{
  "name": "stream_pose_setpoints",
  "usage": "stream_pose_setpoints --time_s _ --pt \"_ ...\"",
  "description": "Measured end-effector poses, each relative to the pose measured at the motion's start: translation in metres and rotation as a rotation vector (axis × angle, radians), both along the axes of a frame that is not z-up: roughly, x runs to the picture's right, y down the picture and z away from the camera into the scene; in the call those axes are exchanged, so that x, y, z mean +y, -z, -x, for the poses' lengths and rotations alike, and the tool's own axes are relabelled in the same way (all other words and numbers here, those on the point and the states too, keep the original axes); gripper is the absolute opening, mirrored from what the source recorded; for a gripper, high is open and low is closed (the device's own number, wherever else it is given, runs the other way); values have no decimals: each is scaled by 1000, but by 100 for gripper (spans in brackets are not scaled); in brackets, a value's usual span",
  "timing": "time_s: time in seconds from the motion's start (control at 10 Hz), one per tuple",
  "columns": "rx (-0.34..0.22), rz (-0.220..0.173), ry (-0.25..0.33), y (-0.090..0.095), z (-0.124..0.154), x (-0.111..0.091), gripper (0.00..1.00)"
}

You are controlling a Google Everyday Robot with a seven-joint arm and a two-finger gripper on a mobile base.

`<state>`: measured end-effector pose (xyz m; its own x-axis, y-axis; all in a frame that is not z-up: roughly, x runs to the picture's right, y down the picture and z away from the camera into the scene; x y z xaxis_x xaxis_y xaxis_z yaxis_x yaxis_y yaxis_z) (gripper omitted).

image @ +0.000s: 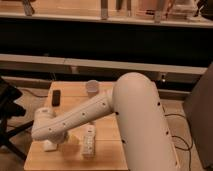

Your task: Wipe the white sponge on the table

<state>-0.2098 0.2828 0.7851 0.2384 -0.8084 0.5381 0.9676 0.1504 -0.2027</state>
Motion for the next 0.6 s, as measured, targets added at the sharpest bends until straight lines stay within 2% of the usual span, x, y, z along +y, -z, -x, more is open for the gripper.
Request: stream_pose_setpoints --time_s 0.2,0.3,0.6 --pt "-1 4 -4 -4 -4 4 78" --pt "1 5 -7 -5 -5 4 71" --pt "10 4 -30 -11 -17 -4 41"
